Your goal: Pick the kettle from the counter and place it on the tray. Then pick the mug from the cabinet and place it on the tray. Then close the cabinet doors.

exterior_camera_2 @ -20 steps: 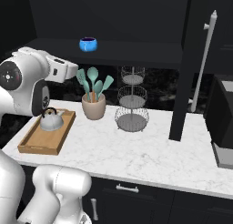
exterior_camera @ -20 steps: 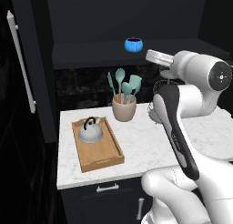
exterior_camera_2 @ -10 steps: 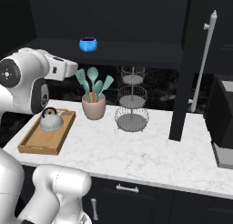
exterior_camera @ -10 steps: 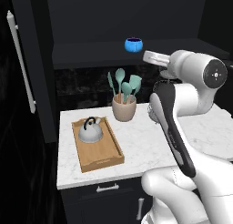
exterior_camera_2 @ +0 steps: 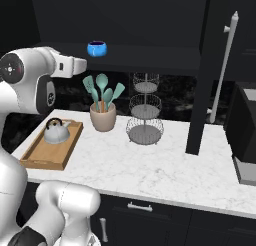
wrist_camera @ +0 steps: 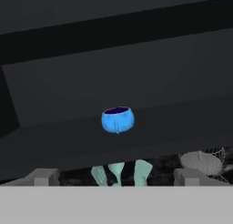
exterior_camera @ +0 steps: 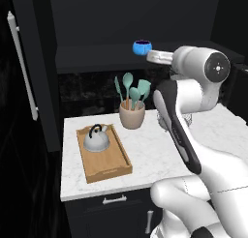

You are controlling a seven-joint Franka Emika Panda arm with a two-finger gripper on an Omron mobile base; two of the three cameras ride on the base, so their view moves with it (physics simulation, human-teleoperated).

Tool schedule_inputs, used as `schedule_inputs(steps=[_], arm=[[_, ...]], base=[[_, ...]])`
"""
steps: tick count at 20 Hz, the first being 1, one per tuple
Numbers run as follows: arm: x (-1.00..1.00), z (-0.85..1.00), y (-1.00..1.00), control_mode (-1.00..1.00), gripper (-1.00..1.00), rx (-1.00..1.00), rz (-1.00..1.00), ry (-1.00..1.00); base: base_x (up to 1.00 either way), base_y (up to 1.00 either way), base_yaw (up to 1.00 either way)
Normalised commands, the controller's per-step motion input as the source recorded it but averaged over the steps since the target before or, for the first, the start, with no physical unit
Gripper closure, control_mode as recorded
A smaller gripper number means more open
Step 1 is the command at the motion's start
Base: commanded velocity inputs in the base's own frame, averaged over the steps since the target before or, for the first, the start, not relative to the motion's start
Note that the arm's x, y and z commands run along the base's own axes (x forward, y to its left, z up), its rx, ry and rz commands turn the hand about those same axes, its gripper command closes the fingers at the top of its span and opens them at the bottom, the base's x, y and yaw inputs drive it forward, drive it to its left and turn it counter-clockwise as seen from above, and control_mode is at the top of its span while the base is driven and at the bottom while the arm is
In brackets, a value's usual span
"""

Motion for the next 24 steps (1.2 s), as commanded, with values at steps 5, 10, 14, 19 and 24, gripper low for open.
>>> schedule_inputs(steps=[5, 10, 14, 19, 24], arm=[[0.36, 0.0, 0.13, -1.0, -1.0, -0.05, 0.0, 0.0], [0.49, 0.0, 0.14, -1.0, -1.0, 0.0, 0.0, 0.01], [0.51, 0.0, 0.1, -1.0, -1.0, 0.0, 0.0, 0.04], [0.48, 0.0, 0.08, -1.0, -1.0, -0.02, 0.0, 0.05], [0.48, 0.0, 0.0, -1.0, -1.0, 0.0, 0.0, 0.01]], base=[[0.0, 0.0, 0.0], [0.0, 0.0, 0.0], [0.0, 0.0, 0.0], [0.0, 0.0, 0.0], [0.0, 0.0, 0.0]])
